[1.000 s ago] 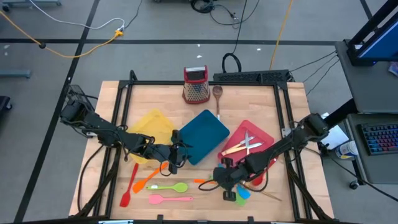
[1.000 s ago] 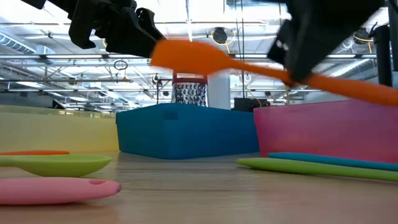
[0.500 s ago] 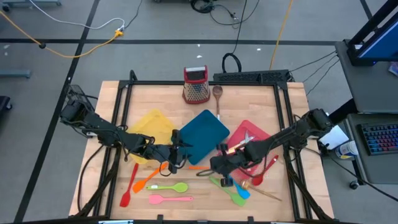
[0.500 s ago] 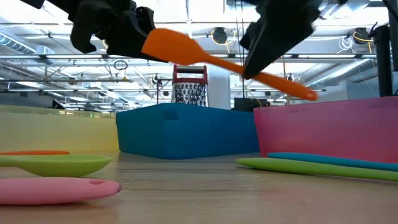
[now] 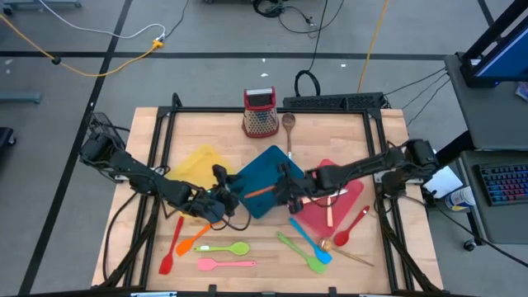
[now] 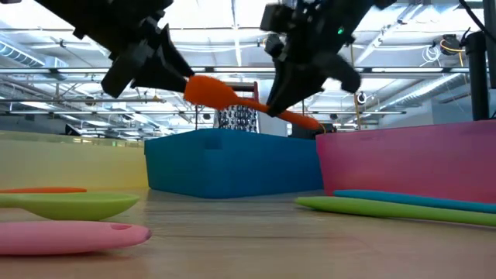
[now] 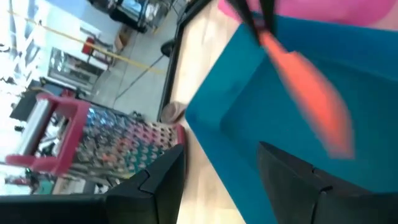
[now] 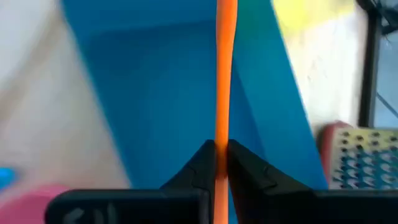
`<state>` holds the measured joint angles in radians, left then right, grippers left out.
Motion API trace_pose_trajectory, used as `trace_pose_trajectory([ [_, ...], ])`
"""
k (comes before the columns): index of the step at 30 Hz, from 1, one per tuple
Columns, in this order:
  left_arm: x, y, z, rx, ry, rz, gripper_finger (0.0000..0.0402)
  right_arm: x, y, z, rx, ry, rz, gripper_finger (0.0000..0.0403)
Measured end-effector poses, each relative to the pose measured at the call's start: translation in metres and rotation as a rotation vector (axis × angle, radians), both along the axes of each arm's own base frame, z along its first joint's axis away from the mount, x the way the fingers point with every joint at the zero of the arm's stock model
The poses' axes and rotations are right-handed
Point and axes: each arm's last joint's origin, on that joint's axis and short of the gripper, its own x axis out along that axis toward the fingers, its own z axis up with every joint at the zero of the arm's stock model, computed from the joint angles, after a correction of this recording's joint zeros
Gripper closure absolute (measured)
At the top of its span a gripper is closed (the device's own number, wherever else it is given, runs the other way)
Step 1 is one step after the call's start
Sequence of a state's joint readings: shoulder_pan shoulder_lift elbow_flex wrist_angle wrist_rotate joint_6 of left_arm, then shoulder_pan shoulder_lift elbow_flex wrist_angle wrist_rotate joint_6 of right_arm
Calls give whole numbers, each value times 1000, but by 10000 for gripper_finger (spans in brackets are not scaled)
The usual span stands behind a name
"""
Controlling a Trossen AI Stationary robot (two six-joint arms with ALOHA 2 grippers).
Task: Pick & Place Kitchen Items
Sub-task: Put the orange spatula into the blue bin
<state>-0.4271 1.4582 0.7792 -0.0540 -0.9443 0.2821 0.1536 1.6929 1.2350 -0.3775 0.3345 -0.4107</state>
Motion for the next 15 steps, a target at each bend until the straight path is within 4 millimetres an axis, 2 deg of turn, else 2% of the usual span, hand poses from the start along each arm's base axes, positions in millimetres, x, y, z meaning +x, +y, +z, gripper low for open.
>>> trace_pose_trajectory([
  [4,-2,1,-3,-46,-9,35,199,8,-31,-12,50,39,-23,383],
  [7,-4,1,-4,-76,1,37,199,12,-46,-23,122,60,-21,384],
  [11,-11,4,0,-156,38,2,199,16,-59,-35,127,99,-9,381],
  [15,-26,9,13,-264,51,-5,199,17,-65,-35,117,85,-7,363],
])
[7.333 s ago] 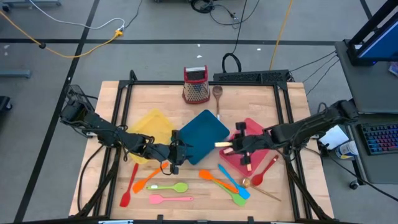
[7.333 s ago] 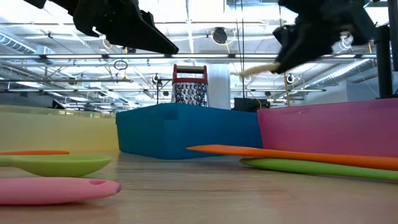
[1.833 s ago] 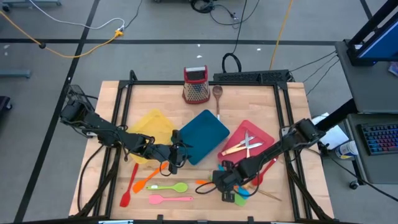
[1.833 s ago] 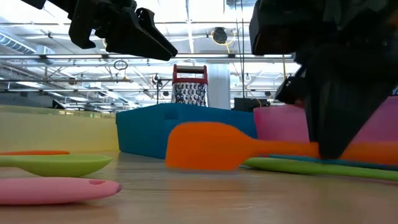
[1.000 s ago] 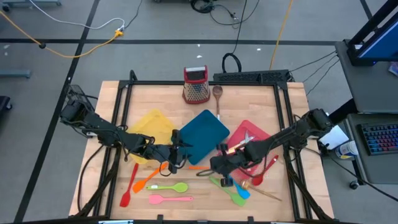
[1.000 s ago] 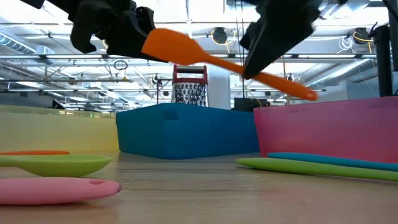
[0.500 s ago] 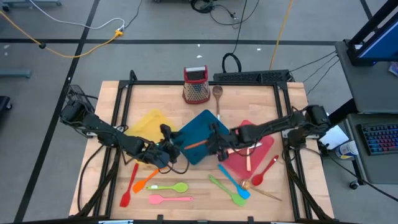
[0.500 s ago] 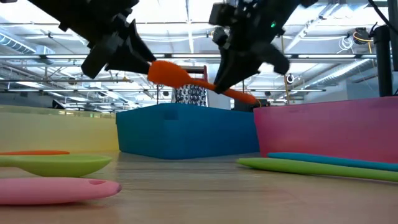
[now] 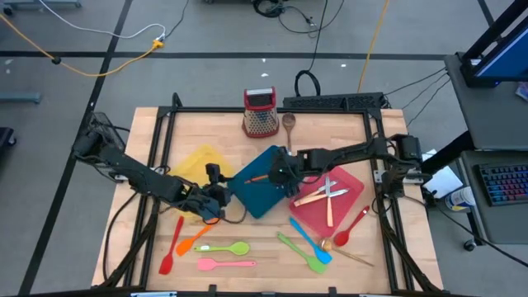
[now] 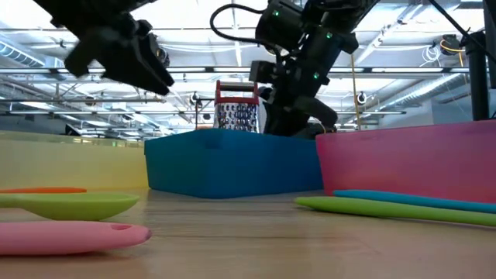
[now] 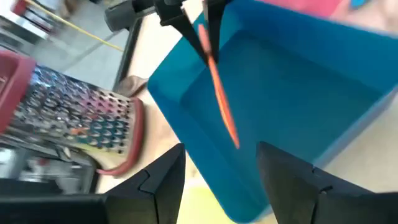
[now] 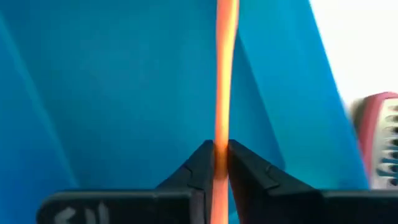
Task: Pick & Place Kitchen Items
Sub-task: Put the orange spatula into the blue bin
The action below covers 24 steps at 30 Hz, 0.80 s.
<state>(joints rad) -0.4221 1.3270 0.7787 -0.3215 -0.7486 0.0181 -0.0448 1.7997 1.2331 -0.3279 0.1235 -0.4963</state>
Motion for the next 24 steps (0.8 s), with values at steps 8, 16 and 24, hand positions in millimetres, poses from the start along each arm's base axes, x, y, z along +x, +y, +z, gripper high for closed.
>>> trace_pose_trajectory([
  [8,-17,3,27,-161,-72,-71,199,0,-6,1,68,-9,52,322],
  [16,-18,2,28,-262,-90,-61,199,2,-2,6,78,-46,44,288],
  [24,-21,-8,27,-375,-115,-41,199,7,24,9,109,-106,70,282],
])
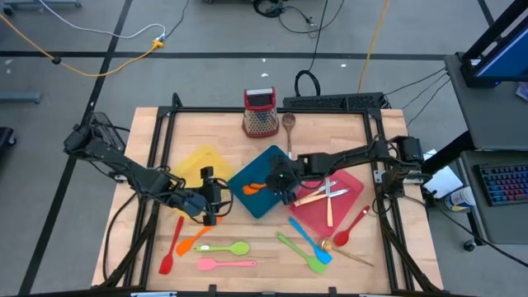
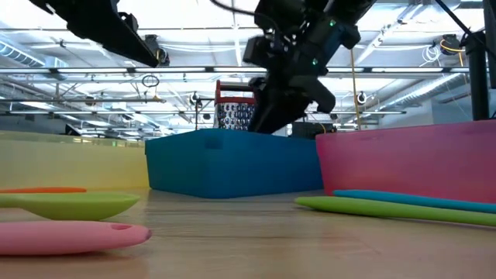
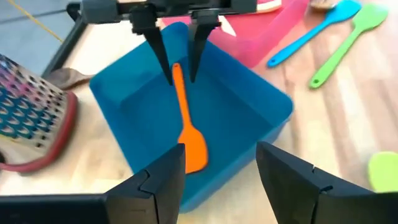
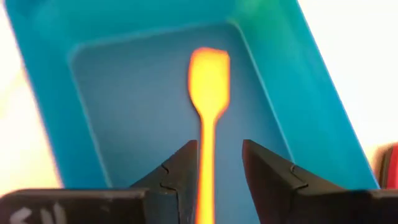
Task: Pick & Place Kitchen Items
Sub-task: Put the orange spatula into the blue bin
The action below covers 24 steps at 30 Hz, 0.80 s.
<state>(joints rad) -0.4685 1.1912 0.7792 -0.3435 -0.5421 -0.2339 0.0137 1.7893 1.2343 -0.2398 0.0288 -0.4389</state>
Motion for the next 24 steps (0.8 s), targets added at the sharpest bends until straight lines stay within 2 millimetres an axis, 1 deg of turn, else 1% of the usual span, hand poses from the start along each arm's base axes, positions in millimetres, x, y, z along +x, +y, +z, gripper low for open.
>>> trace_pose_trajectory([
  [6,-5,-10,-1,-159,-23,69,199,5,23,10,9,-110,53,286],
  [11,-14,-22,-4,-227,15,54,199,11,43,18,28,-228,100,285],
  [16,-23,-36,-6,-312,20,83,199,14,62,27,88,-333,112,289],
  [20,-26,-50,-16,-343,38,102,199,15,71,31,124,-381,115,288],
  [24,-27,-63,-32,-380,83,150,199,15,77,34,141,-406,123,291],
])
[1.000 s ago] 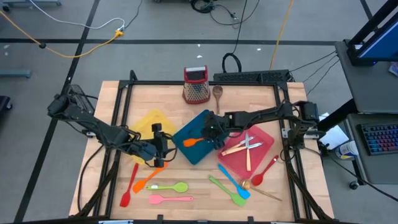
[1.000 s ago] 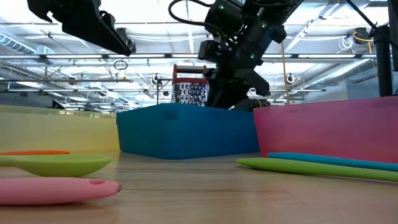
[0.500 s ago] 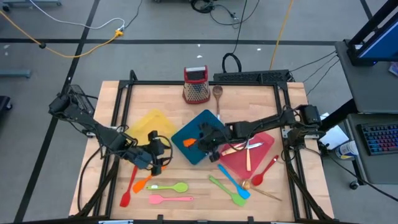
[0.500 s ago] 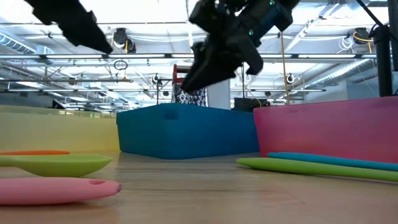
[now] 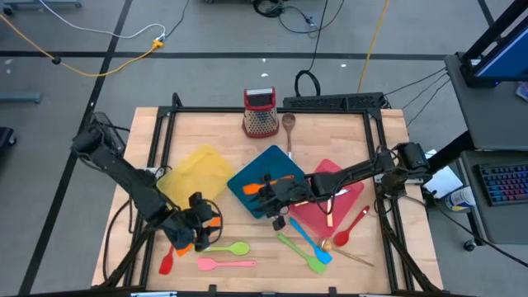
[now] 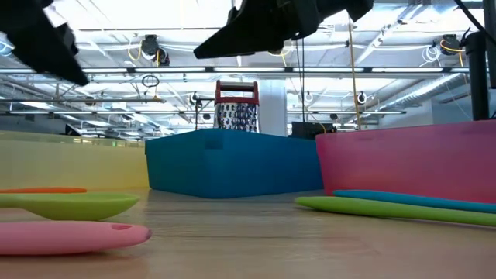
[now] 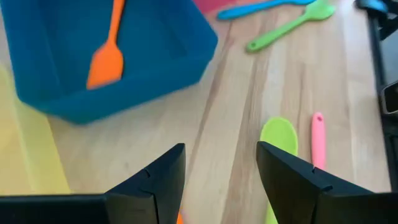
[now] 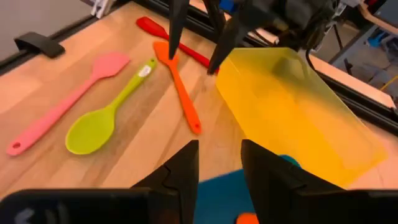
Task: Pick & Place Kitchen Items
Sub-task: Put the orange spatula into the blue bin
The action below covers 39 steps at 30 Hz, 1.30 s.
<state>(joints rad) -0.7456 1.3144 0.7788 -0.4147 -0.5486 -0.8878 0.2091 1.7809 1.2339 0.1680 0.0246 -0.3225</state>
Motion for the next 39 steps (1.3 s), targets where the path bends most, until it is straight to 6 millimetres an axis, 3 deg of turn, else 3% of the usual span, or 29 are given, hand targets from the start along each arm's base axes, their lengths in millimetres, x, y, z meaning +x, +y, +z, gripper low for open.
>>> trace_pose_trajectory([
  [12,-5,-18,-32,-208,264,60,199,-1,3,0,68,13,-25,293],
  [23,-20,-15,-38,-277,436,205,199,-1,3,-1,67,13,-24,293],
  [34,-22,-18,-39,-345,507,203,199,-15,0,-29,84,-59,-21,293],
  [39,-23,-19,-39,-378,538,215,199,-17,0,-30,106,-157,-18,293],
])
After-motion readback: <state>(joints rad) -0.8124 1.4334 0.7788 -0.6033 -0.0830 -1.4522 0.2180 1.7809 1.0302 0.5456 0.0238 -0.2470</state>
